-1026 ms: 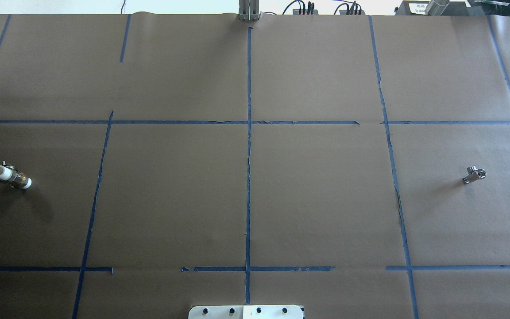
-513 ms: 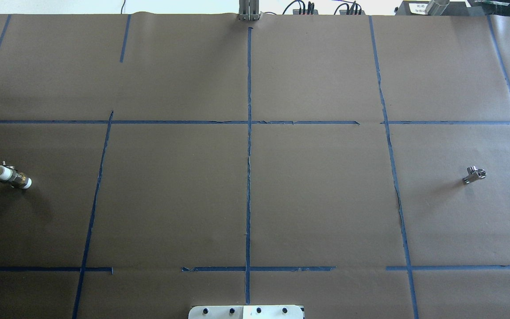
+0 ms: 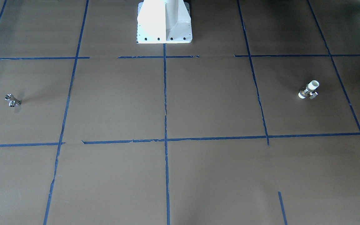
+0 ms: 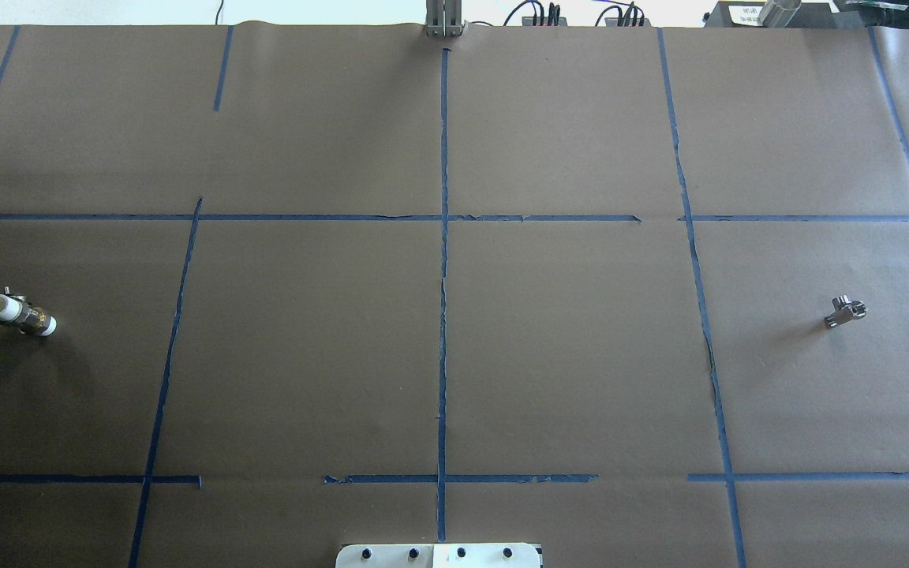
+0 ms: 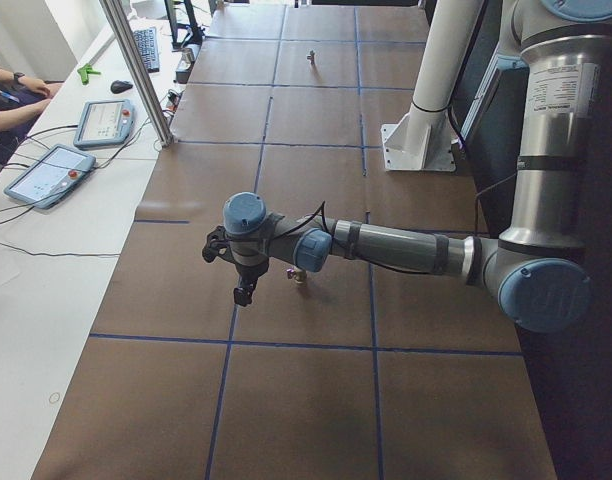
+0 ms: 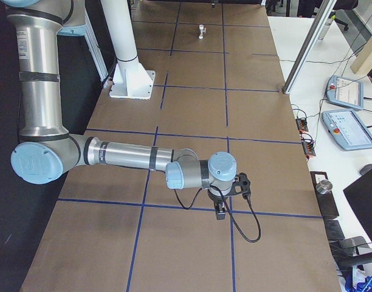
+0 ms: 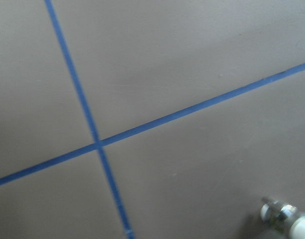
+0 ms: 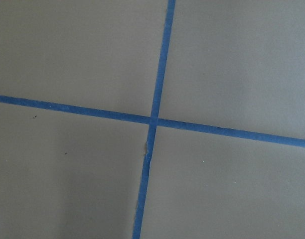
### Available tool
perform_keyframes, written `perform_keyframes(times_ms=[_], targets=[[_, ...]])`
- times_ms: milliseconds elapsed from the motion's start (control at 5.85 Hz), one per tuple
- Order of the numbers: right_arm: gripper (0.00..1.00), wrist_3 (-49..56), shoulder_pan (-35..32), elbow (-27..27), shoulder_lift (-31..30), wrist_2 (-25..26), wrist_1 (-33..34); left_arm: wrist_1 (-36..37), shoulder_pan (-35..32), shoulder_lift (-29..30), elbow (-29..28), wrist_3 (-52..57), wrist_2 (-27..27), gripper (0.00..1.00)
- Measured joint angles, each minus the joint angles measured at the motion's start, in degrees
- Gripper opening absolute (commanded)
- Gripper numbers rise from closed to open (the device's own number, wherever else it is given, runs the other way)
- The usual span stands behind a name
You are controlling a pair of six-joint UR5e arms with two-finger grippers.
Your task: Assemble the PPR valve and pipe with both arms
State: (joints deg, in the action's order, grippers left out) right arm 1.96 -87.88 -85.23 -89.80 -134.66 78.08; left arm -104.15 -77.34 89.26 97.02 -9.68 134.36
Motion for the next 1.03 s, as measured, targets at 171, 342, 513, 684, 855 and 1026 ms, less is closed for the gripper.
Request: perform_keyframes(times_ms=[171,342,513,684,855,1026], targets=[[1.00,0.0,0.5,0.1,0.0,0.0,-0.2,-6.2,4.5,-2.6,1.5,-12.0,-2.6,1.00],[1.00,0.0,0.8,0.1,0.0,0.0,-0.2,-13.2,9.9,-5.3,2.5,-23.1,-5.8,1.00],[1.00,0.0,0.8,0.1,0.0,0.0,-0.2,-17.7,14.3,-6.9,3.6,-30.2,-8.8,1.00],[1.00,0.0,0.9,0.1,0.1,0.0,-0.2,-19.0,17.0,-7.8,4.8,-33.3,-10.3,1.00],[1.00,0.0,0.9,0.1,0.1,0.0,-0.2,-19.3,18.4,-8.2,5.5,-34.5,-10.8,1.00],[1.00,0.1,0.9,0.2,0.1,0.0,-0.2,-19.4,19.5,-8.5,5.7,-34.8,-10.9,1.00]])
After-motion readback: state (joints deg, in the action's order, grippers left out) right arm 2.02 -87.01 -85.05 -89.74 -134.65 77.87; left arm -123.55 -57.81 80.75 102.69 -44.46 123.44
